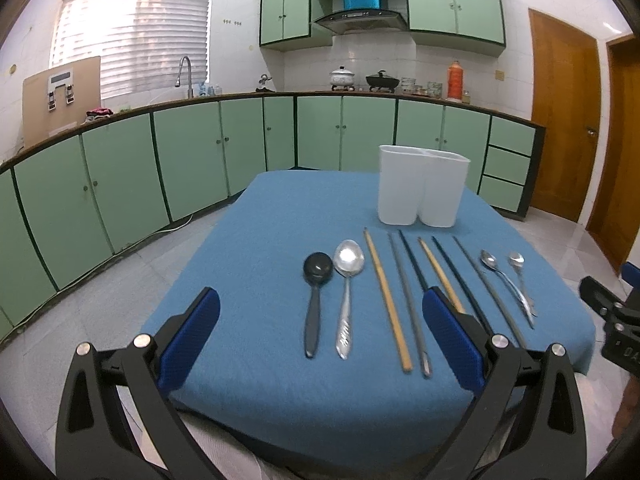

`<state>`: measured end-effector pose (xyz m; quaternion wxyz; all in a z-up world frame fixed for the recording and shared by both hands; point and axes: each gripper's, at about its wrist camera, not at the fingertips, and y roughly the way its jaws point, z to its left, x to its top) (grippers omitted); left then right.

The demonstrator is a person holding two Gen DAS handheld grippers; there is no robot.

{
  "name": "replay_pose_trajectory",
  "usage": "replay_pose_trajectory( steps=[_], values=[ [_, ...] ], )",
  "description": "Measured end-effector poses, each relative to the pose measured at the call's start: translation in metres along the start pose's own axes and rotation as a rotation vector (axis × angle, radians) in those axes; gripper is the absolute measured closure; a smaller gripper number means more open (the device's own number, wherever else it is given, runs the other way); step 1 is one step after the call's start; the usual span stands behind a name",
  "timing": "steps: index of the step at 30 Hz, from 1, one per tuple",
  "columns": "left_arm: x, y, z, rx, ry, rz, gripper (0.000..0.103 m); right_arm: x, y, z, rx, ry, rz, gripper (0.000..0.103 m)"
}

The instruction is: Organize utensils

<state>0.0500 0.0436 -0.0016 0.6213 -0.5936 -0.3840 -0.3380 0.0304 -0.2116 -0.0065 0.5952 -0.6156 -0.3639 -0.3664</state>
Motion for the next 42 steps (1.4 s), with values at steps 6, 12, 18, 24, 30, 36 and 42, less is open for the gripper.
replay_pose_trajectory(
  steps=[6, 12, 18, 24, 30, 36, 42],
  values=[
    [0.016, 0.044, 0.008, 0.025, 0.017, 0.049, 0.005, 0.008, 0.03, -0.005, -0.019, 0.01, 0.021, 0.006],
    [0.028, 0.102, 0.018, 0.015, 0.007, 0.168, 0.021, 0.016, 0.058, -0.007, -0.028, 0.013, 0.055, 0.011],
    [0.031, 0.144, 0.02, -0.01, -0.005, 0.258, 0.022, 0.02, 0.085, -0.005, -0.035, 0.0, 0.086, 0.013],
    [0.034, 0.176, 0.02, -0.01, -0.003, 0.324, 0.027, 0.022, 0.102, -0.01, -0.044, 0.011, 0.104, 0.014],
    [0.032, 0.192, 0.021, -0.035, -0.009, 0.373, 0.036, 0.022, 0.112, -0.014, -0.048, 0.024, 0.12, 0.014],
    [0.036, 0.199, 0.02, -0.05, 0.004, 0.378, 0.044, 0.023, 0.116, -0.015, -0.051, 0.027, 0.129, 0.014],
    [0.038, 0.2, 0.02, -0.068, 0.003, 0.383, 0.052, 0.022, 0.117, -0.018, -0.061, 0.035, 0.135, 0.014]
  ],
)
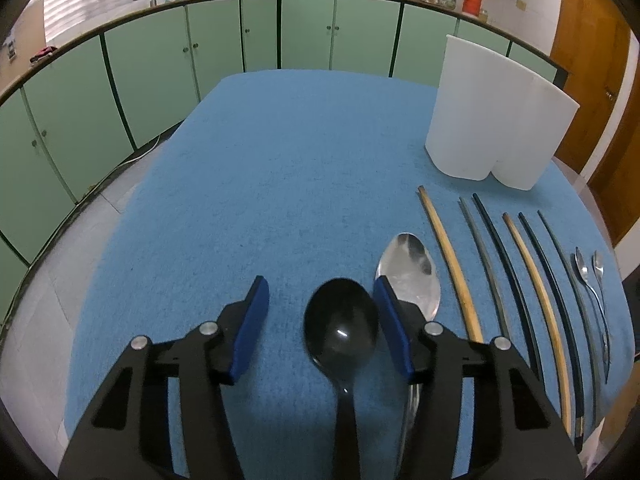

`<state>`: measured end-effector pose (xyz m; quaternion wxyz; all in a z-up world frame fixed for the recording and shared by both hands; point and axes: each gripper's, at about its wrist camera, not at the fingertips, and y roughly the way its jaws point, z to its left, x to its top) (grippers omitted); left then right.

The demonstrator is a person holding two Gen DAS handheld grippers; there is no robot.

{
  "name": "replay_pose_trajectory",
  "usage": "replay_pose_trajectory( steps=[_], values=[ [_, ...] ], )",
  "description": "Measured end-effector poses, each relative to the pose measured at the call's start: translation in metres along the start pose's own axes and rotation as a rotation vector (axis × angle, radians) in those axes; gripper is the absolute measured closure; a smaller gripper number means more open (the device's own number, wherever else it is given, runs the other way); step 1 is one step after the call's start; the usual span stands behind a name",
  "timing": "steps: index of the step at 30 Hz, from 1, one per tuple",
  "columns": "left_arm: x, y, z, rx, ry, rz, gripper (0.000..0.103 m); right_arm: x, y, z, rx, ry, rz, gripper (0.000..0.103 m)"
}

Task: Organize utensils
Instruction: 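Grasp the black plastic spoon with the left tool while the right tool grasps a silver spoon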

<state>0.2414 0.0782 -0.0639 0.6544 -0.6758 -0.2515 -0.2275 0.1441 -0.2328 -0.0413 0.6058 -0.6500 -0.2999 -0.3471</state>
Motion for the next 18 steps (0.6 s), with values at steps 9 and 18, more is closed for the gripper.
replay_pose_trajectory(
  steps=[9, 18],
  values=[
    [-0.005, -0.002, 0.0, -0.015, -0.001, -0.01, 0.069, 0.003, -0.002, -0.002, -0.013, -0.002, -0.005, 0.014],
    [-0.01, -0.003, -0.002, -0.02, 0.0, -0.03, 0.07, 0.0, 0.023, -0.018, -0.019, 0.013, 0.073, 0.022]
  ],
)
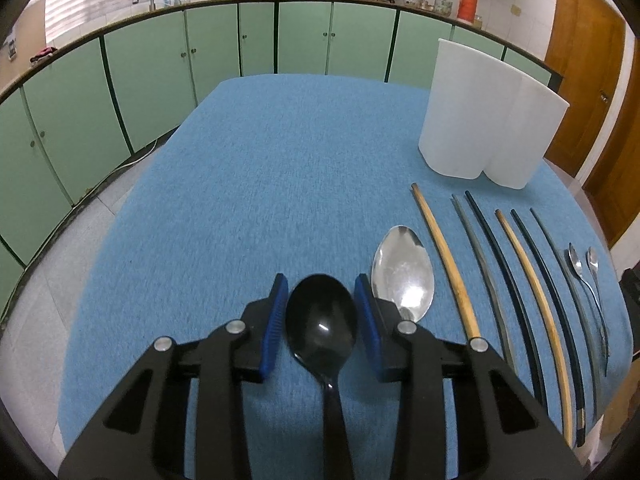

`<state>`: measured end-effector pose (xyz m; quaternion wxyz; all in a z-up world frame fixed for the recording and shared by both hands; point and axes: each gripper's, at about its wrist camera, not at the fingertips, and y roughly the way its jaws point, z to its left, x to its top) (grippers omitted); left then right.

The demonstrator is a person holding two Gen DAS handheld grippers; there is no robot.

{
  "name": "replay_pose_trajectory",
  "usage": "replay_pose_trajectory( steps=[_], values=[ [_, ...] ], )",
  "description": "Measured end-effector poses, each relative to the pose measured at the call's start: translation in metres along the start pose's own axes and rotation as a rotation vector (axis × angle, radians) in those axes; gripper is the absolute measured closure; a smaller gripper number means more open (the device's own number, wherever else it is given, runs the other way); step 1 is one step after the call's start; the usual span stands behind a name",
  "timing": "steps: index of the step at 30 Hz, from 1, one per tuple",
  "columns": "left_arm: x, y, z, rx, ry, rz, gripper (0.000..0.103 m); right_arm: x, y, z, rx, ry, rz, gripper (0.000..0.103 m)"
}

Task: Organize utensils
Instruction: 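Grasp the black plastic spoon with the left tool while the right tool grasps a silver spoon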

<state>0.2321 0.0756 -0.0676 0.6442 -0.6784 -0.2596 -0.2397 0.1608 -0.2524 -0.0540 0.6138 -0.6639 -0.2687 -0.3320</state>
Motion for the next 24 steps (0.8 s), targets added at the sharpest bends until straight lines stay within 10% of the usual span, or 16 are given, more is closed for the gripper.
replay_pose_trajectory(
  steps=[24],
  values=[
    [0.002, -0.001, 0.007, 0.007, -0.023, -0.027, 0.07, 0.02, 0.065, 0.051, 0.199, -0.099, 0.163, 0.063]
  ],
)
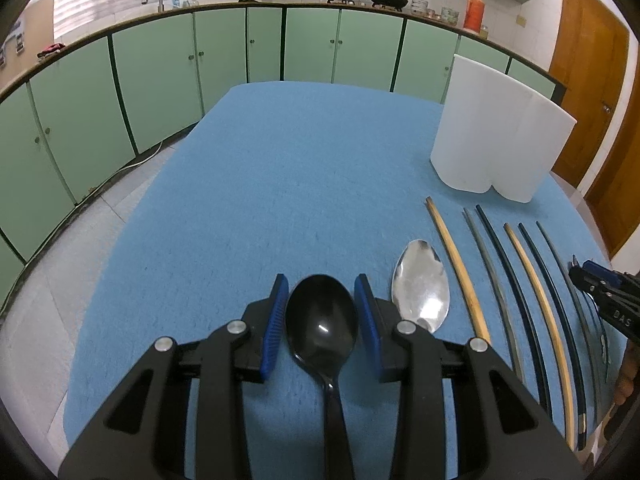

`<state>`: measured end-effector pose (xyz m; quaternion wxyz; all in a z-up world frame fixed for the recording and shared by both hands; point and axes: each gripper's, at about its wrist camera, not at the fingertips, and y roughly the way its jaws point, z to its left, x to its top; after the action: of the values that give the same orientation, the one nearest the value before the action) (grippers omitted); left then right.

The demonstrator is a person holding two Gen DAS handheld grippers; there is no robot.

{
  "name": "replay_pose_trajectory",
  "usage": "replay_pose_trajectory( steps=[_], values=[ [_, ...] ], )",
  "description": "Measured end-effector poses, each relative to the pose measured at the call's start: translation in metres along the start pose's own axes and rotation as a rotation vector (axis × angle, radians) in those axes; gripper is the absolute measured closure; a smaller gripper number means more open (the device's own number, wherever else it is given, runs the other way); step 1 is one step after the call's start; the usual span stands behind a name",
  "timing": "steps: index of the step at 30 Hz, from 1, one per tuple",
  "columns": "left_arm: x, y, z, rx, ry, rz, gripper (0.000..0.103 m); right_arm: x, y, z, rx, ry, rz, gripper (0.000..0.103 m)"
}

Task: Organize utensils
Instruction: 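Grasp the black plastic spoon with the left tool while the right tool grasps a silver spoon, then lift both spoons and lower them into the white utensil holder with both tools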

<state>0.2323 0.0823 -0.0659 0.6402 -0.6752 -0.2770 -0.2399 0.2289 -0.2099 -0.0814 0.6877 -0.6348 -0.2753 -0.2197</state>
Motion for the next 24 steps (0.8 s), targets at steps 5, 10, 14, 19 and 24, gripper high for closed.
replay_pose_trajectory(
  steps=[5, 10, 14, 19, 24],
  values=[
    [0.0, 0.003, -0.002, -0.008, 0.001, 0.003, 0.07, 0.004, 0.002, 0.001, -0.004, -0.006, 0.001, 0.067],
    [0.002, 0.001, -0.001, -0.014, -0.001, -0.003, 0.07, 0.004, 0.001, 0.002, 0.004, -0.02, 0.01, 0.075],
    [0.001, -0.001, -0.001, -0.015, 0.001, -0.007, 0.07, 0.003, 0.001, 0.003, -0.003, -0.016, 0.014, 0.074],
    [0.001, -0.006, -0.001, -0.018, -0.004, -0.011, 0.07, 0.004, 0.002, 0.002, 0.007, -0.012, 0.008, 0.075],
    [0.005, -0.021, -0.001, -0.024, -0.007, -0.047, 0.07, 0.006, -0.022, -0.004, 0.039, 0.004, -0.066, 0.075]
  ],
)
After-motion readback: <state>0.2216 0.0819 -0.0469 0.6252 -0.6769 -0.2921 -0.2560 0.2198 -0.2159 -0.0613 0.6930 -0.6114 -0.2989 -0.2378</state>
